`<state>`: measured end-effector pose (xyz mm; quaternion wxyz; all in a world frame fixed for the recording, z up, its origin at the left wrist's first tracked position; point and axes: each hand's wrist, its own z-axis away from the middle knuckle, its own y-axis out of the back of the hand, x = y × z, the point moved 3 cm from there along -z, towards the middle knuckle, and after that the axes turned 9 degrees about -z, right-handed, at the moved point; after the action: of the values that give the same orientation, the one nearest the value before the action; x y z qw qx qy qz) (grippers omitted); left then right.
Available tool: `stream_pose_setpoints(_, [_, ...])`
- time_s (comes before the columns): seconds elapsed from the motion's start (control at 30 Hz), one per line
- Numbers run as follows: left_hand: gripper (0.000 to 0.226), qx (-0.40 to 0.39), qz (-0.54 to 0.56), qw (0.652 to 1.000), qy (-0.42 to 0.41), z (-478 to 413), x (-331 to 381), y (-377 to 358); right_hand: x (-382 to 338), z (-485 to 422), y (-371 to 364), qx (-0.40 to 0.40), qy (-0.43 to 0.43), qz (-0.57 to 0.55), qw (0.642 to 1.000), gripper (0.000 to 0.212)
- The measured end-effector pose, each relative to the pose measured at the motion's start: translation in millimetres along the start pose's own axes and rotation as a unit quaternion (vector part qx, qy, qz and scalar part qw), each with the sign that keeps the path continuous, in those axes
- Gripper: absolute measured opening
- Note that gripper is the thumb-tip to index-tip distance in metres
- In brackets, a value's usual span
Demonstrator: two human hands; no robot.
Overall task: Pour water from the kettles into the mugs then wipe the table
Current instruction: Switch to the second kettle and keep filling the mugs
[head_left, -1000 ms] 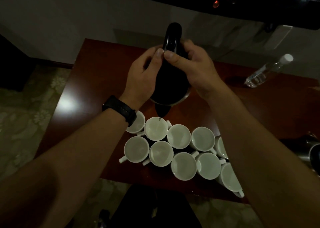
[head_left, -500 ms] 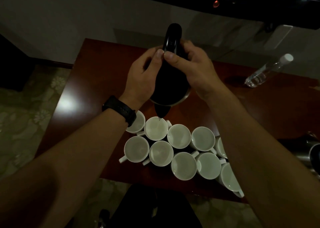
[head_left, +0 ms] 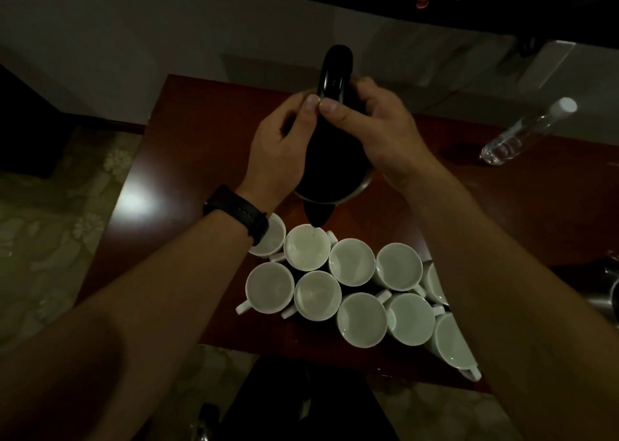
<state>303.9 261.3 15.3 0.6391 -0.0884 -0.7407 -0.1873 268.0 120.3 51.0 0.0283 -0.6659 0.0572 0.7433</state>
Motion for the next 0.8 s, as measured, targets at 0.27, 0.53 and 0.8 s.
stream_pose_setpoints(0.27, [0.028,0.0,0.0,1.0,-0.01,-0.2,0.7,1.5,-5.6,1.8,-3.6,0.001,0.025,0.0,1.0,0.012])
stream_pose_setpoints(0.53, [0.027,0.004,-0.01,1.0,-0.009,-0.1,-0.7,4.7,-7.2,2.3,-6.5,-0.006,0.028,-0.004,1.0,0.012])
stream_pose_setpoints(0.8, [0.032,0.003,0.003,1.0,-0.01,0.7,0.7,5.4,-9.1,3.0,-7.6,-0.011,0.037,-0.005,0.999,0.013])
